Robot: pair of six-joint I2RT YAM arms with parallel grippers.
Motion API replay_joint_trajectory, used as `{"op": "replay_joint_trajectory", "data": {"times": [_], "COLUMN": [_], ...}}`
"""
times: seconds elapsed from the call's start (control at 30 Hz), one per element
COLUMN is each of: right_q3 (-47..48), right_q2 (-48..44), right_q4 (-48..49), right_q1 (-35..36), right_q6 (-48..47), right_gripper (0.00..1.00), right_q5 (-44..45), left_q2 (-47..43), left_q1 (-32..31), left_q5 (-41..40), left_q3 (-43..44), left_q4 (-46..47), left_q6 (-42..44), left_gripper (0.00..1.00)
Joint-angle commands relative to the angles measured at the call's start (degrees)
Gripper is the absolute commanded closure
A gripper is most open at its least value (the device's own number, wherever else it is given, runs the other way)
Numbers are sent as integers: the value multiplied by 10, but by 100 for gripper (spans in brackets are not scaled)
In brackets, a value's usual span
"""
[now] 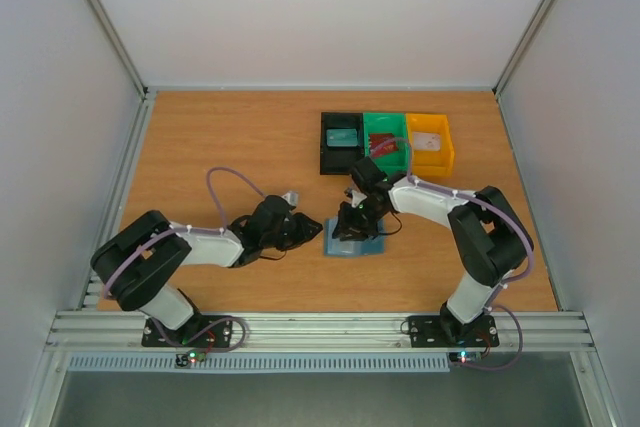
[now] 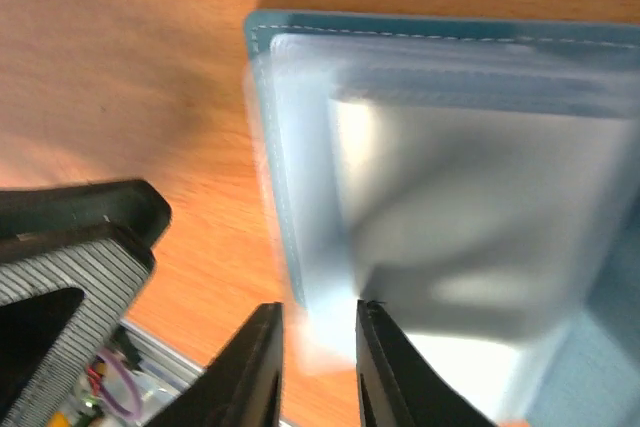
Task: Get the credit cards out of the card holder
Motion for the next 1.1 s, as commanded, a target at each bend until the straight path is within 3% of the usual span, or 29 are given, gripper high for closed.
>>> {"op": "replay_joint_trajectory", "data": {"times": [0.0, 0.27, 0.53, 0.63, 0.8, 0.9, 1.07], "right_q3": [-29, -9, 60, 52, -14, -45, -83], "right_q2": [-22, -27, -125, -152, -177, -161, -95], "right_q4": [17, -24, -250, -298, -239, -167, -84], "right_q1": [-18, -19, -20, -46, -144, -166, -167], "right_q6": [-3, -33, -108, -122, -154, -157, -153], "right_gripper": [83, 88, 59, 44, 16, 15, 17], "right_q5": [-13, -2, 194, 224, 128, 32, -52], "left_q2": [22, 24, 32, 37, 38, 38, 49], "left_q1": [-8, -14, -13, -14, -19, -23, -30], "left_q5": [-10, -31, -43, -48, -58, -66, -74], "left_q3": [20, 23, 17, 18, 14, 14, 16], "left_q4": [52, 38, 31, 34, 39, 43, 50], "left_q6": [-13, -19, -33, -39, -43, -48, -49], "left_gripper": [80, 72, 63, 62, 62, 62, 61]}}
